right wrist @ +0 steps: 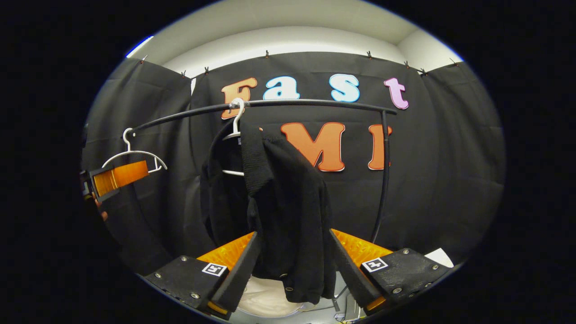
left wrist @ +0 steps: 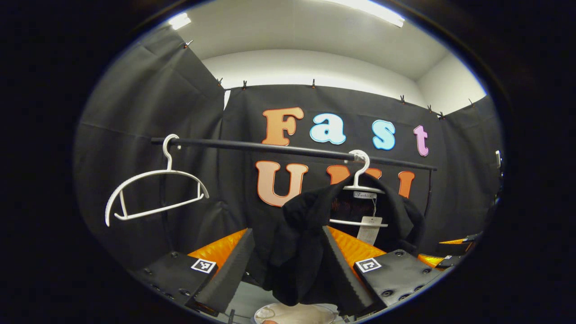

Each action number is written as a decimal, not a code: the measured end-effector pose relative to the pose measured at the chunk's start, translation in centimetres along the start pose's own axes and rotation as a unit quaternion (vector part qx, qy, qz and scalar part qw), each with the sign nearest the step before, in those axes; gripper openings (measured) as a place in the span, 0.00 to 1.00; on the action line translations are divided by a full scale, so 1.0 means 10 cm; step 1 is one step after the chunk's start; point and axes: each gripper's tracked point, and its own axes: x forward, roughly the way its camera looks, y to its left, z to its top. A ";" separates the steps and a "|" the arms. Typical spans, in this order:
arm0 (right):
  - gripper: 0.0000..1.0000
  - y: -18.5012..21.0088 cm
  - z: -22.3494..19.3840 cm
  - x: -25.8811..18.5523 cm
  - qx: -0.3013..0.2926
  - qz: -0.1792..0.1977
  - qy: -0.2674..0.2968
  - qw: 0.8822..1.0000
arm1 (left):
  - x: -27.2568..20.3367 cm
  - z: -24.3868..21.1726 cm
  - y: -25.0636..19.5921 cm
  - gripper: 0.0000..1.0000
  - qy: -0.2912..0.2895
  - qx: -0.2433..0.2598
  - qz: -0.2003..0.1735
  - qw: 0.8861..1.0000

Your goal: Grasp the clothes on the hanger with both hands and then place them into the laundry hamper below.

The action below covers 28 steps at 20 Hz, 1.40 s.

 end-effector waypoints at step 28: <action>0.42 0.20 -0.33 1.16 0.025 -0.080 0.017 0.996 | 1.73 -1.42 -0.81 1.00 0.109 0.013 -0.140 0.984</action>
